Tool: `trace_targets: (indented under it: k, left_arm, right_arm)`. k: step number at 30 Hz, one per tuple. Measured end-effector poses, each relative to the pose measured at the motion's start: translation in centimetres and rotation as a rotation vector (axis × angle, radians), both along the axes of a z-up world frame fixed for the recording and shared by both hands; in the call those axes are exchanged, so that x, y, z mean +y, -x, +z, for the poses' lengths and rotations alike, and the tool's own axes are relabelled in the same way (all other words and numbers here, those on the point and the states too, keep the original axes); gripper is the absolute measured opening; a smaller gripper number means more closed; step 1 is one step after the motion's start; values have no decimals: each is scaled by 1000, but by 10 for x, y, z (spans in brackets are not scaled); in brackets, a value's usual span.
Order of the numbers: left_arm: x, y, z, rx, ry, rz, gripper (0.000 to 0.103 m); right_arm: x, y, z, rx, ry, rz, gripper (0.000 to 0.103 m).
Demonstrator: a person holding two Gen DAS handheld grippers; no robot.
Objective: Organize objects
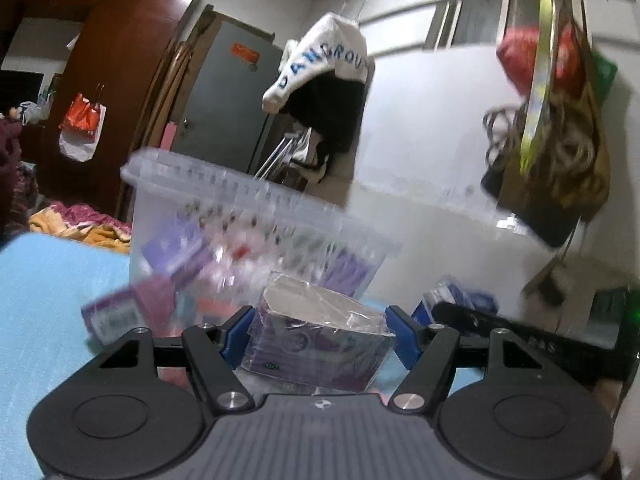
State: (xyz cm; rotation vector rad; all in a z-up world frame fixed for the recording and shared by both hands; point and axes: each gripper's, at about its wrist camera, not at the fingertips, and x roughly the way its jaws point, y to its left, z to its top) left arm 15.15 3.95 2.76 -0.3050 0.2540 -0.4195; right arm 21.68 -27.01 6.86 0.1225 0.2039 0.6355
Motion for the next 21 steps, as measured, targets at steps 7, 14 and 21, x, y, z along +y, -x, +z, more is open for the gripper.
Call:
trace_targets:
  k: [7,14,21]
  left_arm:
    - [0,-47,89,-66,-42,128,73]
    - [9,-116,80,82,-6,161,77]
    - [27,-85,78,41,1,211,91]
  right_arm:
    - [83,-58,92,-44,179,-44,39]
    - [113,-107,82,66,243,-67,57]
    - [68,-49,76,-22,133,-71,103]
